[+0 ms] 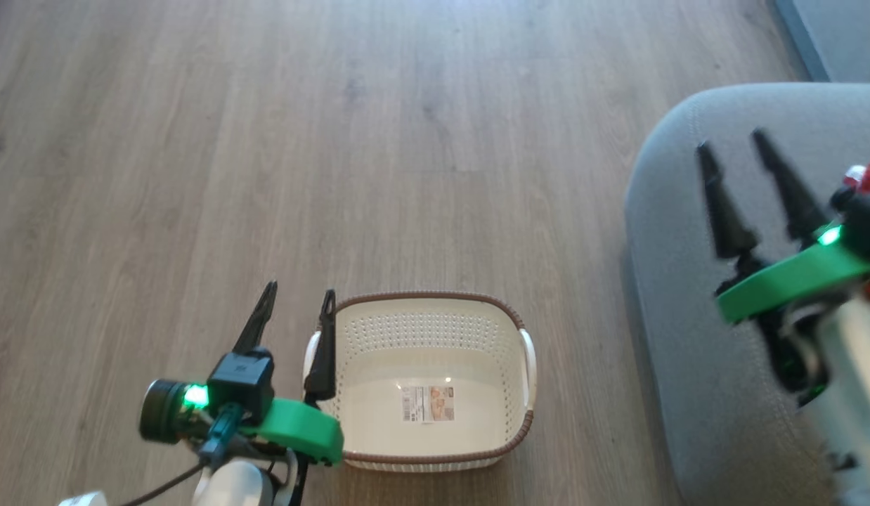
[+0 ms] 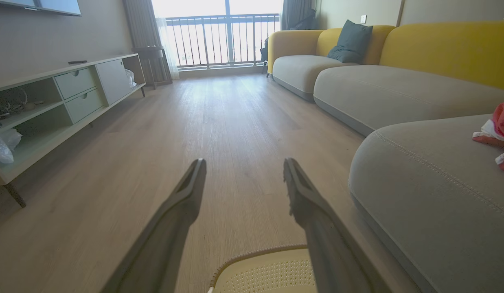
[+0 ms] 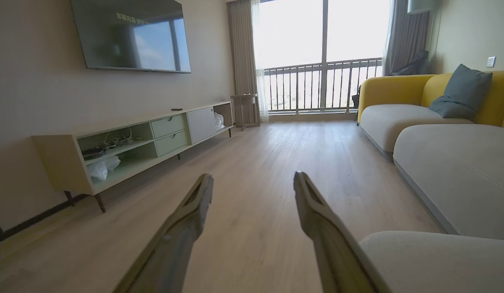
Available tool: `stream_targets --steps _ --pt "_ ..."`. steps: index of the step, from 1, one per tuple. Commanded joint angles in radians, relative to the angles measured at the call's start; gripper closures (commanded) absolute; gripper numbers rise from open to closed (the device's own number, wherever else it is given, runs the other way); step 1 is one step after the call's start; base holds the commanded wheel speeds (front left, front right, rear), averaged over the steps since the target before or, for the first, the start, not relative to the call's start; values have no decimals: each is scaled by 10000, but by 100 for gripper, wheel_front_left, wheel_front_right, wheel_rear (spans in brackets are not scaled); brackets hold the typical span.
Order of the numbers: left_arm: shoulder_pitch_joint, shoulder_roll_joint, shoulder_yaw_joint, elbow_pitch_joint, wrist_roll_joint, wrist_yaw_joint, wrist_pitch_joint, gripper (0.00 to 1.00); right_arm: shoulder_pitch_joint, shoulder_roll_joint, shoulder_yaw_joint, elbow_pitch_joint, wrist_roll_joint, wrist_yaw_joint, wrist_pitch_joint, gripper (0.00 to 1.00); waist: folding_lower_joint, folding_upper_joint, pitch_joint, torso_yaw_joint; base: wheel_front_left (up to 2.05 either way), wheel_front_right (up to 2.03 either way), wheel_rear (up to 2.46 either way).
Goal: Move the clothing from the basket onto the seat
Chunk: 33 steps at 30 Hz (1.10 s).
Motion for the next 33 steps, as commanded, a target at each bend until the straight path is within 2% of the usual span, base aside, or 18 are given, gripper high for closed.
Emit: stream_targets --steps 1,8,17,22,26,33 --pt "-118 -48 456 -350 61 120 -51 0 148 207 30 -294 -191 69 -61 0 1 -1 -95 199 0 0 0" --pt "156 -48 1107 -196 -147 752 -51 0 1442 1640 -338 -221 -1394 69 -62 0 1 -1 -240 495 0 0 0" --pt "371 -48 1379 -34 -387 813 -51 0 2562 2705 -1384 -260 -2119 69 -62 0 1 -1 -266 460 0 0 0" --pt "519 -49 1320 375 -538 514 -51 0 3012 2954 -1693 -462 -2551 69 -62 0 1 -1 -264 385 0 0 0" --pt "564 -49 1354 548 -630 457 -51 0 3122 2976 -1778 -442 -2905 69 -62 0 1 -1 -222 340 0 0 0" --pt "566 -49 1421 655 -977 203 -51 0 3083 3114 -1865 -471 -2891 69 -62 0 1 -1 -140 283 0 0 0"
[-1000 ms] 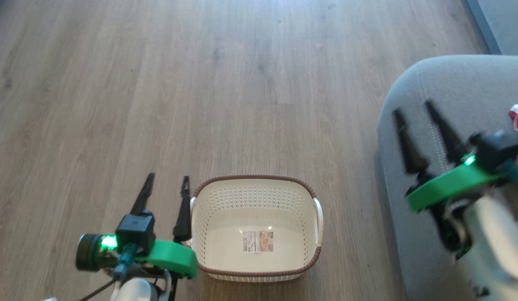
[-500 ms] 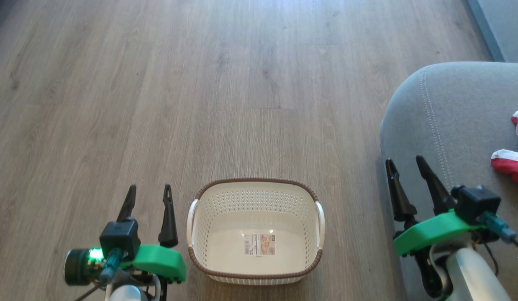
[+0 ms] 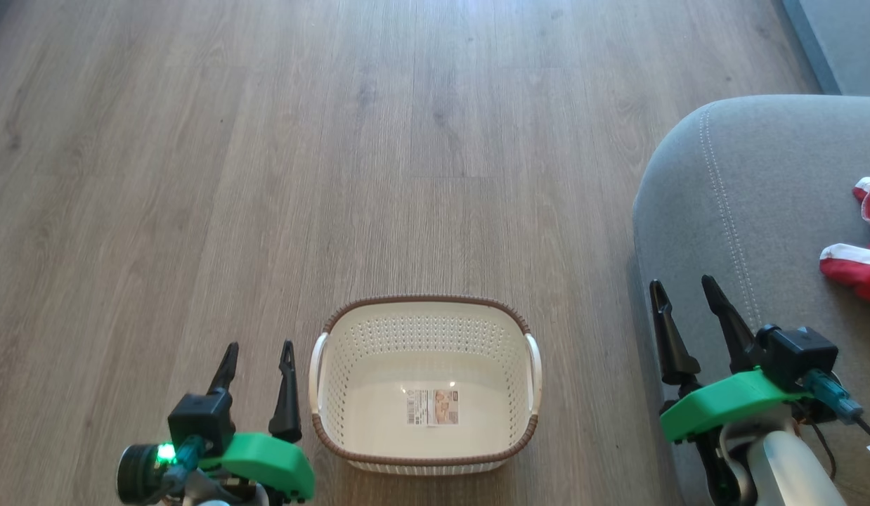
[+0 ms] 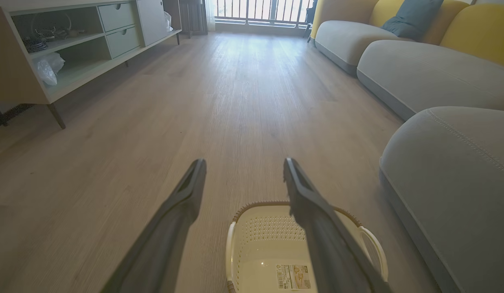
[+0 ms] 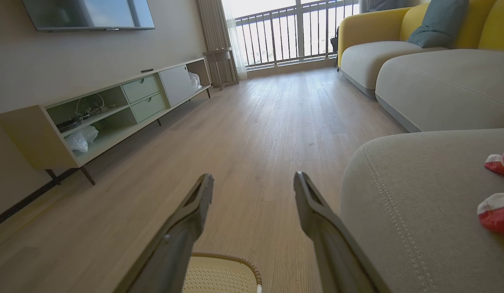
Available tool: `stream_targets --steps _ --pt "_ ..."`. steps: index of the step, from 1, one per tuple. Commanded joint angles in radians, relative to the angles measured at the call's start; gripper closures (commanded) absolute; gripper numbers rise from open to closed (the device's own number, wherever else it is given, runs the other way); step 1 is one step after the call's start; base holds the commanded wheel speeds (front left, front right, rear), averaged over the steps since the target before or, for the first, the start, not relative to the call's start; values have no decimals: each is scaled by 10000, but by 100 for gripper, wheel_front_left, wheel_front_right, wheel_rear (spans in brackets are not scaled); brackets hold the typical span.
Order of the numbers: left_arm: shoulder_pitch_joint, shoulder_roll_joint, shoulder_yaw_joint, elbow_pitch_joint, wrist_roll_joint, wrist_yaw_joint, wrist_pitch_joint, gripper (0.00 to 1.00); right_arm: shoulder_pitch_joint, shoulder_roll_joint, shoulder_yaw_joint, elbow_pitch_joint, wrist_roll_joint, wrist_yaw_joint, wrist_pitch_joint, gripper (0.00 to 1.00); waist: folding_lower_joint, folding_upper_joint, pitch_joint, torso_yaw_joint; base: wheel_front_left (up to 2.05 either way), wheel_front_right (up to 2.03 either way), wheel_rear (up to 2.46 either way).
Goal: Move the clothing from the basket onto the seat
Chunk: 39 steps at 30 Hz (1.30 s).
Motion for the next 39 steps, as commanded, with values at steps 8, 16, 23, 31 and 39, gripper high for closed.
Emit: stream_targets --steps 8,16,23,31,39 --pt "-315 -20 354 -466 -72 -351 -51 0 -193 50 119 -387 10 69 -64 0 1 -1 3 -17 0 0 0" --pt "-235 -20 378 -601 -163 -534 -51 0 -197 78 79 -368 12 69 -64 0 1 -1 -25 -45 0 0 0" --pt "-223 -20 462 -341 -459 -553 -51 0 -244 106 47 -323 4 69 -64 0 1 -1 -30 -102 0 0 0" --pt "-289 -20 534 -174 -671 -761 -51 0 -292 88 48 -283 98 69 -64 0 1 -1 16 -145 0 0 0" --pt "-327 -20 584 -79 -771 -833 -51 0 -308 95 21 -186 217 69 -65 0 1 -1 9 -145 0 0 0"
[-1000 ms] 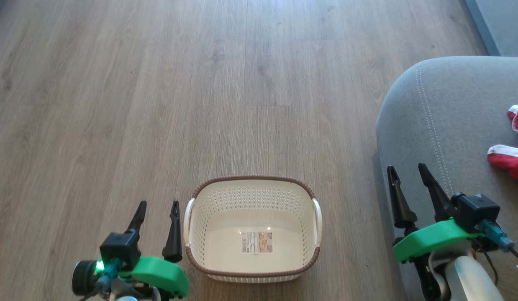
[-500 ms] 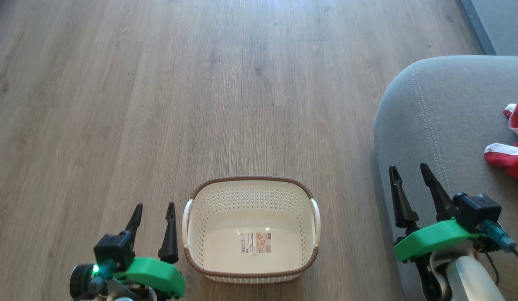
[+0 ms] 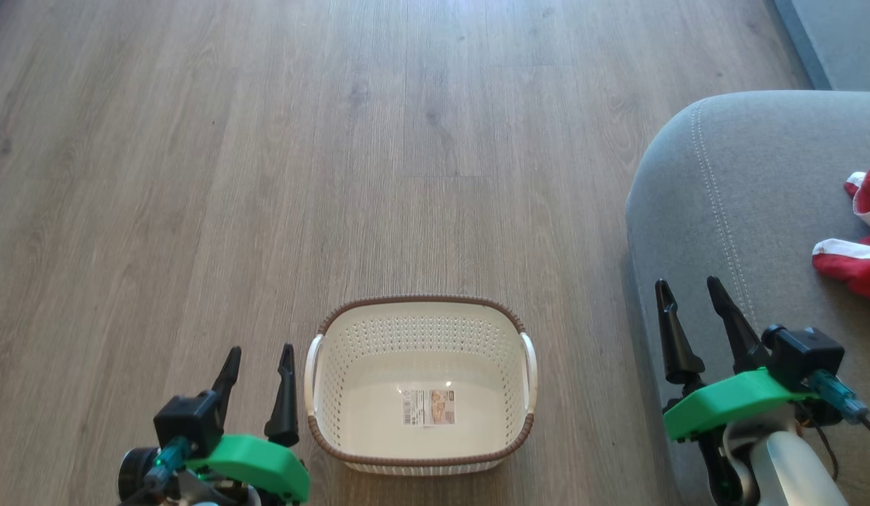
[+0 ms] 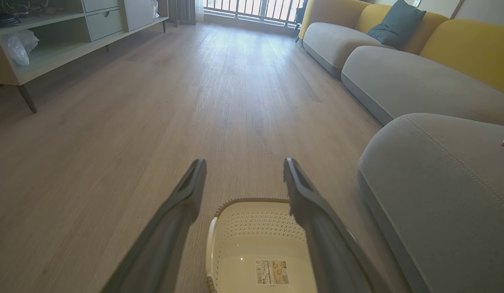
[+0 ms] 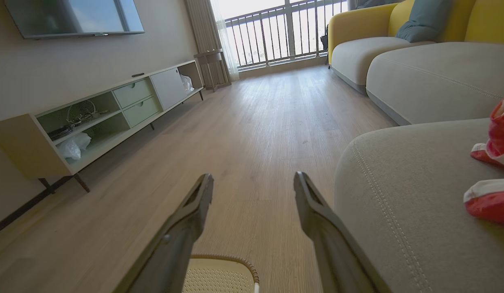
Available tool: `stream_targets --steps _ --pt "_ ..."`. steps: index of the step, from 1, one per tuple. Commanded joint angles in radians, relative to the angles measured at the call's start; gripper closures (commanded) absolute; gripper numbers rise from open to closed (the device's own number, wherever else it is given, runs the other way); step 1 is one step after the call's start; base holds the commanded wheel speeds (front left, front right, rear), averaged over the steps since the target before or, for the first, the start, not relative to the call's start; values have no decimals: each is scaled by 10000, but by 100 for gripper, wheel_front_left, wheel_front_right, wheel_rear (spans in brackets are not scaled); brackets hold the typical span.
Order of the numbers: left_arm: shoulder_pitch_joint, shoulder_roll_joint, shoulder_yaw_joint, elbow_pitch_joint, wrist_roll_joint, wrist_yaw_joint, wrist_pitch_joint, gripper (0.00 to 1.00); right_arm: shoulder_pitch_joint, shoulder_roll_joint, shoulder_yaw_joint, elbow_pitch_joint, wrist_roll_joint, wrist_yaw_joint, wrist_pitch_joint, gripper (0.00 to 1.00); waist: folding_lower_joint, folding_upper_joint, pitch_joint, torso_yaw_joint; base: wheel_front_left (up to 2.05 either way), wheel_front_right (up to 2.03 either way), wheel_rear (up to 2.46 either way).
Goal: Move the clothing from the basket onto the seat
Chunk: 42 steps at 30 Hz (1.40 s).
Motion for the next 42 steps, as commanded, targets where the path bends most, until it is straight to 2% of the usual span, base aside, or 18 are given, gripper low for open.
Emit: stream_targets --steps 1,12,13,16,42 --pt "-330 -16 374 -259 -41 -41 -51 0 -297 20 190 -269 68 69 -65 0 0 -1 -8 0 0 0 0" --pt "-324 -16 414 -321 -186 -119 -51 0 -317 17 194 -239 82 69 -65 0 0 -1 -40 0 0 0 0" --pt "1 2 21 52 -143 -89 1 100 -8 3 0 84 42 -4 1 100 0 -1 -39 -1 0 0 0" --pt "63 2 5 420 -242 -94 36 100 90 7 15 434 122 -11 31 100 0 -1 -40 -5 0 0 0" --pt "-240 22 574 379 -3135 -477 813 100 29 109 -346 246 2918 7 830 100 0 -1 -51 -106 0 0 0"
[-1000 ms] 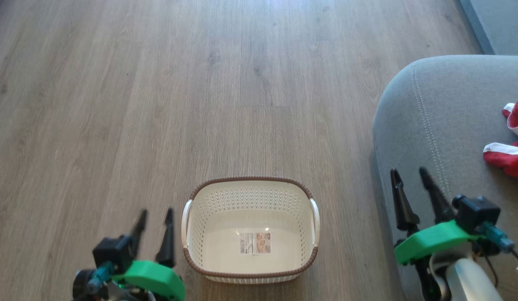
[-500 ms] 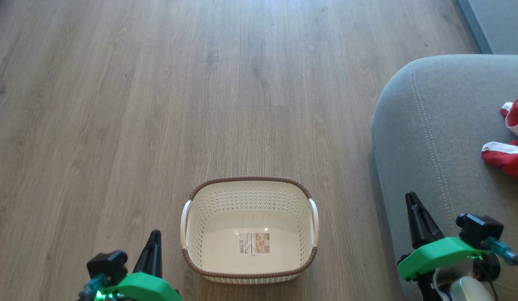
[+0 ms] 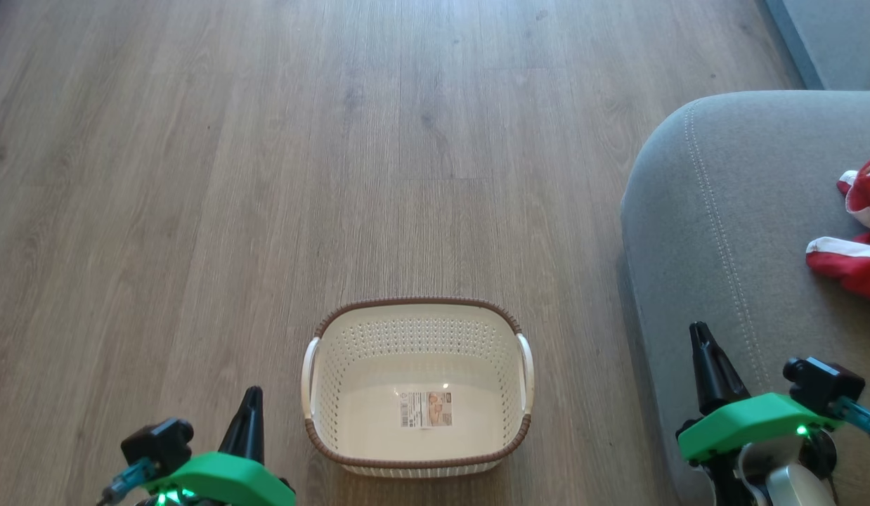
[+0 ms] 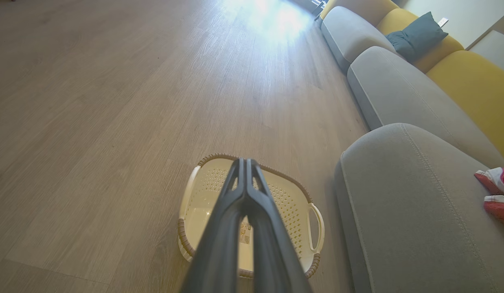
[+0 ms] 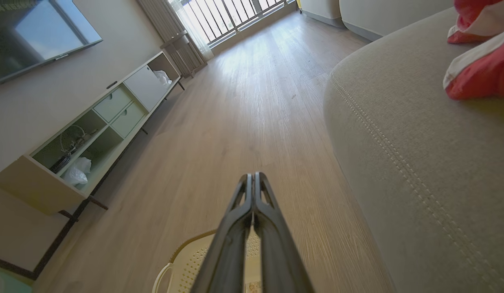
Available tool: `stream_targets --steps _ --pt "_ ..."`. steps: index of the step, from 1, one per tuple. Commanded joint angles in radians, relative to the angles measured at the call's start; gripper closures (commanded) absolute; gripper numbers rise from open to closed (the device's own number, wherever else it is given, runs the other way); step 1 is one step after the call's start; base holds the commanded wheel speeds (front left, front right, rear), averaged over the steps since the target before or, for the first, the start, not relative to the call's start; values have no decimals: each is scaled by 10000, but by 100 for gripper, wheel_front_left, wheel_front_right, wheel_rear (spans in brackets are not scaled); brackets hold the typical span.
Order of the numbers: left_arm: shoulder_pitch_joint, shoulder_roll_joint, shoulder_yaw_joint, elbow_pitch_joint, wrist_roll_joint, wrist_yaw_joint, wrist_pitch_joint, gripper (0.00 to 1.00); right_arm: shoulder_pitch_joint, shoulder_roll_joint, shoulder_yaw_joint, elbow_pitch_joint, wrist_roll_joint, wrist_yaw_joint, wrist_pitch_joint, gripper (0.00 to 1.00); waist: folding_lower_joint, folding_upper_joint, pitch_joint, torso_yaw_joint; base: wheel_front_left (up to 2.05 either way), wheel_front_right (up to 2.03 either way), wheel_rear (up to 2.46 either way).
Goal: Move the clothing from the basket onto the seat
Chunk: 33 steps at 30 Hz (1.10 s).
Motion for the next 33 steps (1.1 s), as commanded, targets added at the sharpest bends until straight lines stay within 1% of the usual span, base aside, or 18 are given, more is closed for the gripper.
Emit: stream_targets --steps 1,33 --pt "-572 19 247 -354 -347 -61 88 100 -473 34 -87 -382 348 19 89 100 0 0 -1 -8 0 0 0" --pt "-914 23 922 -413 -3627 -500 992 100 -550 151 -501 -591 3541 39 1001 100 0 0 -12 -123 0 0 0"
